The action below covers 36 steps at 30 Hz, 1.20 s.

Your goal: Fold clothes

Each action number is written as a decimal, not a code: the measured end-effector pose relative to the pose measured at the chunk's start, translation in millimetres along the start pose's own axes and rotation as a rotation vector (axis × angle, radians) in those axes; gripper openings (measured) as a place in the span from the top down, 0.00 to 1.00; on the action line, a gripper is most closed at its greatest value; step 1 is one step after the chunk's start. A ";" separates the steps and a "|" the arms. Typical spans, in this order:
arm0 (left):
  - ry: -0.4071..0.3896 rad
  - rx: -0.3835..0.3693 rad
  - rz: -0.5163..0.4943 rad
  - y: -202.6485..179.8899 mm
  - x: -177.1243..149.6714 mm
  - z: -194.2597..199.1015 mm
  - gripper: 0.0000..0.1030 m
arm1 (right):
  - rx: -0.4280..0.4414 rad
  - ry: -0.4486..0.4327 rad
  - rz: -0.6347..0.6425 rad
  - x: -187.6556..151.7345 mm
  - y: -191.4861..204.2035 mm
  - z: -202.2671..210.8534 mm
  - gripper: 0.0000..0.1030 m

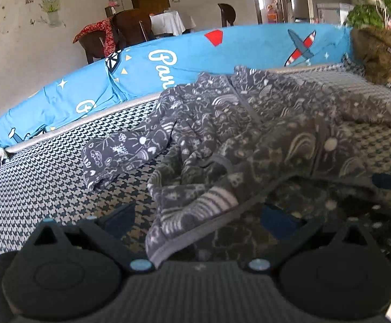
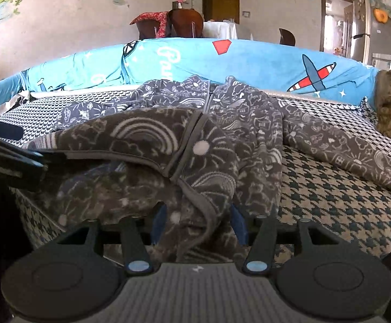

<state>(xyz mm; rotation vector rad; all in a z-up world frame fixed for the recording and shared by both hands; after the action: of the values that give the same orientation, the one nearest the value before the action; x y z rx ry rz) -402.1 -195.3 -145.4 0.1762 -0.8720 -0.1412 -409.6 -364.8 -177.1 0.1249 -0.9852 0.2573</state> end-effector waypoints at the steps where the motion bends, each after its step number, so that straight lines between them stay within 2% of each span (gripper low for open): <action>1: 0.000 0.004 -0.005 -1.1 -0.5 -3.3 0.00 | -0.003 -0.002 -0.003 -0.3 -0.2 -0.4 0.50; 4: -0.012 0.027 -0.030 -6.6 -0.8 -11.0 0.00 | -0.007 -0.007 -0.014 -0.9 -0.9 -1.8 0.51; 8: -0.058 0.078 -0.052 -11.4 -0.3 -16.1 0.03 | -0.018 -0.004 -0.026 -1.8 -0.8 -4.9 0.65; 11: -0.064 0.114 -0.025 -9.3 -1.6 -19.6 0.20 | -0.017 -0.013 -0.032 -1.9 -1.4 -3.7 0.74; 12: -0.065 0.126 -0.011 -7.8 -2.0 -20.6 0.32 | -0.016 -0.019 -0.031 -1.8 -1.3 -2.5 0.76; 15: -0.048 0.157 0.079 4.8 -2.9 -23.1 0.56 | -0.005 -0.036 -0.030 -0.7 -1.8 1.1 0.86; 18: -0.040 0.214 0.184 21.7 -4.9 -22.7 0.65 | 0.048 -0.037 0.000 -0.6 2.7 5.3 0.87; 23: -0.013 0.281 0.335 51.8 -9.5 -19.6 0.64 | 0.145 -0.022 0.070 -2.3 13.4 10.9 0.88; 28: 0.036 0.306 0.428 71.5 -16.2 -13.3 0.59 | 0.263 0.063 0.178 -11.3 32.2 8.1 0.90; 31: 0.067 0.309 0.454 78.6 -19.1 -12.3 0.53 | 0.331 0.132 0.193 -15.4 36.4 4.7 0.90; 35: 0.077 0.311 0.429 73.6 -24.1 -1.8 0.22 | 0.355 0.155 0.209 -19.6 38.4 6.7 0.90; 36: 0.065 0.304 0.424 71.8 -24.7 2.9 0.20 | 0.366 0.145 0.188 -18.4 35.1 9.0 0.90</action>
<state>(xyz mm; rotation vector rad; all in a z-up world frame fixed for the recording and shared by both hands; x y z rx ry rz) -416.4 -120.7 -146.8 0.2731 -0.8445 0.3929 -436.1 -335.8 -188.0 0.3439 -0.7982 0.6106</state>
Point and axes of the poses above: each gripper's, at about its wrist camera, not at the fingertips, and z roughly against the way its jaws point, y to its left, x to its top, the point moved 1 cm from there along -z, roughly the way its jaws point, and after that the axes turned 1 degree about -y, right-handed, at the moved point
